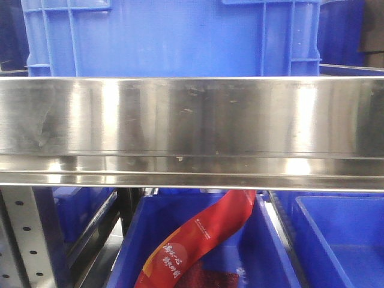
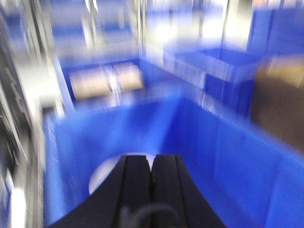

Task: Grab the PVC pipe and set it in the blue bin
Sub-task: 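Lower the pipe into the blue bin and open both grippers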

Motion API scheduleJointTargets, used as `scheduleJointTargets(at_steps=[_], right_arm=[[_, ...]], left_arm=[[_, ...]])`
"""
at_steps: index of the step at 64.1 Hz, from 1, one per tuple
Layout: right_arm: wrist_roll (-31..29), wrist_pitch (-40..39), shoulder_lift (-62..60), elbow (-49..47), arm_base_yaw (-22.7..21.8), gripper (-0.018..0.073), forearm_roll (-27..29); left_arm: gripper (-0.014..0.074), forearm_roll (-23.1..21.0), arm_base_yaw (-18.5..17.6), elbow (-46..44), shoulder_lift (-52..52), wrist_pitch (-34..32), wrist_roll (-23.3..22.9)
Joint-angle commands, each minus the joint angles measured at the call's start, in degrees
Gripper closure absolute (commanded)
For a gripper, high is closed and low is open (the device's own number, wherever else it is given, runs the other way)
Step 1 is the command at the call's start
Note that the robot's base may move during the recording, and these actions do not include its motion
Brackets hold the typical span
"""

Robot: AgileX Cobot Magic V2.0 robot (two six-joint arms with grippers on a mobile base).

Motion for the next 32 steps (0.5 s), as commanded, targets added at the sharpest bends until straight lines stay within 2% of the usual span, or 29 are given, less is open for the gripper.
scheduleJointTargets(at_steps=[1,16,26,32], right_arm=[[-0.23,-4.94,-5.02,6.43,-0.36,0.0727,0.09],[-0.23,-17.78,-18.13,27.48,-0.36,0.0727,0.09],[-0.23,-18.68,-25.82,35.73,-0.36,0.0727,0.09],[-0.23,-18.55,-28.91,38.01,-0.36,0.0727,0.09]], left_arm=[[0.0708,-0.57,0.28,8.32,-6.1,-3.62,-0.44],[0.0708,-0.72,0.28,30.22,-24.5,-6.33,-0.49],[0.0708,-0.91,0.28,39.63,-34.6,-6.98,-0.49],[0.0708,1.13,0.28,42.07,-38.73,-8.05,-0.49]])
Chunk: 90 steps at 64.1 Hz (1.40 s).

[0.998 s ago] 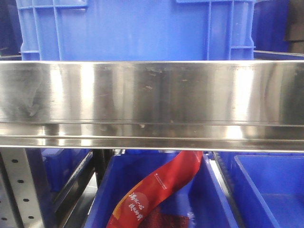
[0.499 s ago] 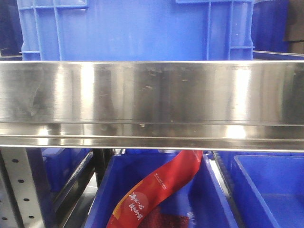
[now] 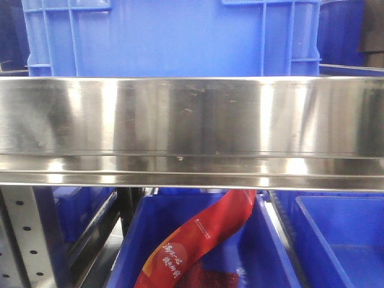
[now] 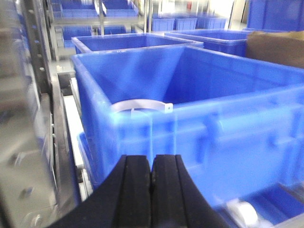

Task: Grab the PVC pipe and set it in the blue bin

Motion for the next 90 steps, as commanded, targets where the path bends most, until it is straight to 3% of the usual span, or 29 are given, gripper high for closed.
scheduleJointTargets(at_steps=[1,8,52,58,63,70,79,90], right_arm=[[-0.23,-2.18,-3.16,1.79,-0.36,0.0727,0.09],[-0.23,-0.91,-4.96,2.03,-0.36,0.0727,0.09],[-0.23,-1.04,-5.58,2.29,-0.36,0.0727,0.09],[-0.23,-3.34,-7.9,4.6,-0.73,0.0727,-4.3],[1.72,-7.04,-11.77,9.86,-2.87,0.0727,-4.87],[4.48,-8.97,-18.79,17.44,-9.52,0.0727,-4.96],[4.48,-7.39,-26.1,25.07,-19.31,0.0727,-5.96],[4.48,-5.65,-33.05,31.46,-26.33,0.0727,-6.06]], left_arm=[[0.0708,1.62,0.28,1.99,-3.79,-2.75,-0.39],[0.0708,3.83,0.28,2.29,-6.5,-2.55,-0.39],[0.0708,3.83,0.28,2.29,-7.7,-2.67,-0.39],[0.0708,3.83,0.28,2.29,-7.7,-2.67,-0.39],[0.0708,3.83,0.28,2.29,-7.7,-2.67,-0.39],[0.0708,3.83,0.28,2.29,-7.7,-2.67,-0.39],[0.0708,3.83,0.28,2.29,-7.7,-2.67,-0.39],[0.0708,3.83,0.28,2.29,-7.7,-2.67,-0.39]])
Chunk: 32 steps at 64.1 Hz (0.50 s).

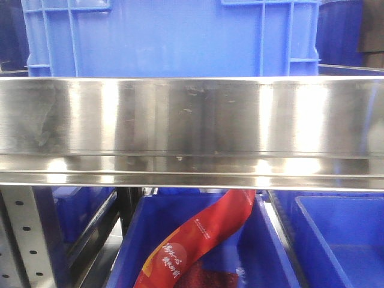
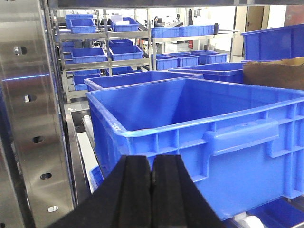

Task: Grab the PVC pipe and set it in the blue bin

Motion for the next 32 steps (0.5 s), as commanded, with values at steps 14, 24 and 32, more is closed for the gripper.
scheduleJointTargets(at_steps=[14,24,32], right_arm=[[1.62,1.07,-10.25,6.62,-6.95,0.0727,-3.43],[1.62,10.27,-11.86,6.62,-6.95,0.0727,-4.82],[1.62,8.65,-11.86,6.62,-6.83,0.0727,-4.82]], left_arm=[[0.0708,0.03,0.28,-0.01,-0.39,-1.01,-0.39],[0.0708,0.03,0.28,-0.01,-0.39,-1.01,-0.39],[0.0708,0.03,0.28,-0.01,-0.37,-1.11,-0.39]])
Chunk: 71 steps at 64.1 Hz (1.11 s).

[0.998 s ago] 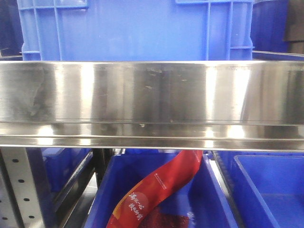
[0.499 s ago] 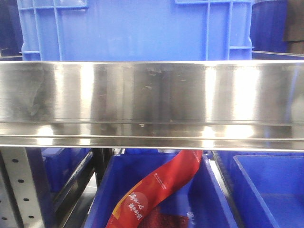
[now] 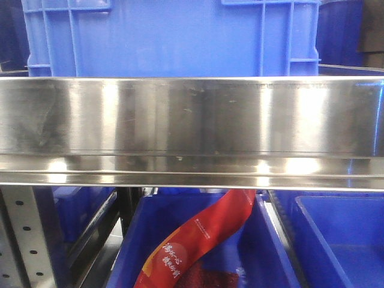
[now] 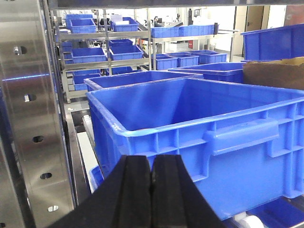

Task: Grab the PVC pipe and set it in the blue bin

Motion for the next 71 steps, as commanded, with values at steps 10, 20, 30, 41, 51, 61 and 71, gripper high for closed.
scheduleJointTargets(at_steps=[10,20,30,41,51,61,71], right_arm=[[0.16,-2.28,-0.18,0.0,0.06,0.0727,-0.48],[2.4,-4.63,-0.18,0.0,1.68,0.0727,-5.2],[4.84,-4.63,-0.18,0.0,2.48,0.0727,-5.93],[4.84,-4.63,-0.18,0.0,2.52,0.0727,-5.93],[4.84,-4.63,-0.18,0.0,2.52,0.0727,-5.93],[4.84,-4.63,-0.18,0.0,2.52,0.0727,-5.93],[4.84,-4.63,-0.18,0.0,2.52,0.0727,-5.93]], left_arm=[[0.0708,0.03,0.28,-0.01,-0.37,-1.11,-0.39],[0.0708,0.03,0.28,-0.01,-0.37,-1.11,-0.39],[0.0708,0.03,0.28,-0.01,-0.37,-1.11,-0.39],[0.0708,0.03,0.28,-0.01,-0.37,-1.11,-0.39],[0.0708,0.03,0.28,-0.01,-0.37,-1.11,-0.39],[0.0708,0.03,0.28,-0.01,-0.37,-1.11,-0.39],[0.0708,0.03,0.28,-0.01,-0.37,-1.11,-0.39]])
